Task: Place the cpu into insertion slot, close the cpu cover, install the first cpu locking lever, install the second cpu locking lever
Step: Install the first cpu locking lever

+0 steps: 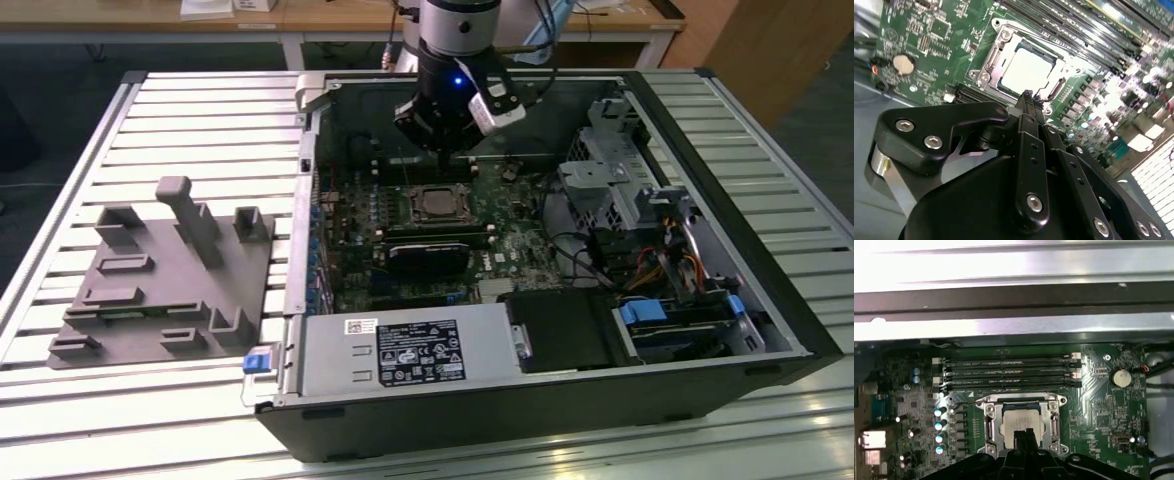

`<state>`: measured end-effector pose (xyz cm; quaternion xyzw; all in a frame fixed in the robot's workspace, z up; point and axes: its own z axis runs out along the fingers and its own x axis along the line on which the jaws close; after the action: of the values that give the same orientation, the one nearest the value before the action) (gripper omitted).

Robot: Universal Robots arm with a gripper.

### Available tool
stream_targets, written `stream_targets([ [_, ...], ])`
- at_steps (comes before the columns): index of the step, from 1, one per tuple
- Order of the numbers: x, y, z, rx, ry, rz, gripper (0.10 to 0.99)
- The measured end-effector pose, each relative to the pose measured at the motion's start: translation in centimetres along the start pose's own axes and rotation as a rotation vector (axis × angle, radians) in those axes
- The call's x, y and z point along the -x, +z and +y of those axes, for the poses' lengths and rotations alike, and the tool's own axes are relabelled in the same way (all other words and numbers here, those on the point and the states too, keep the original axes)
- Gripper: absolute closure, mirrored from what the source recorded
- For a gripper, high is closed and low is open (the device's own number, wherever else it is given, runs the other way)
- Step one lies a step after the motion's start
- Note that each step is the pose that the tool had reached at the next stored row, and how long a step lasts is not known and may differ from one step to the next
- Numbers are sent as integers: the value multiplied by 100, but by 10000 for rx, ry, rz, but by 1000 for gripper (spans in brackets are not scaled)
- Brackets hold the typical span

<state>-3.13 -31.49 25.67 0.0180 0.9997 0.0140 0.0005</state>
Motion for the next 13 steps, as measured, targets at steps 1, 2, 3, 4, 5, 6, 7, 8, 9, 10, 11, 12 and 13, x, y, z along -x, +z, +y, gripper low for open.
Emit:
stream_targets([
  [1,0,1,0,0,-180,5,980],
  [2,0,2,0,-1,-361,10,980],
  [3,0,3,0,-1,-539,15,980],
  [4,0,3,0,0,-721,20,980],
  [5,0,4,0,0,-910,26,980],
  [6,0,5,0,1,-1090,31,980],
  [7,0,5,0,0,-1269,36,980],
  [8,0,5,0,0,-1449,40,980],
  [9,0,6,0,0,-1629,45,980],
  [10,0,6,0,1,-1783,48,980],
  [11,-6,7,-1,2,-1844,46,980],
  [12,-21,9,-1,3,-1857,39,980],
  [13,-39,9,-2,2,-1859,29,980],
])
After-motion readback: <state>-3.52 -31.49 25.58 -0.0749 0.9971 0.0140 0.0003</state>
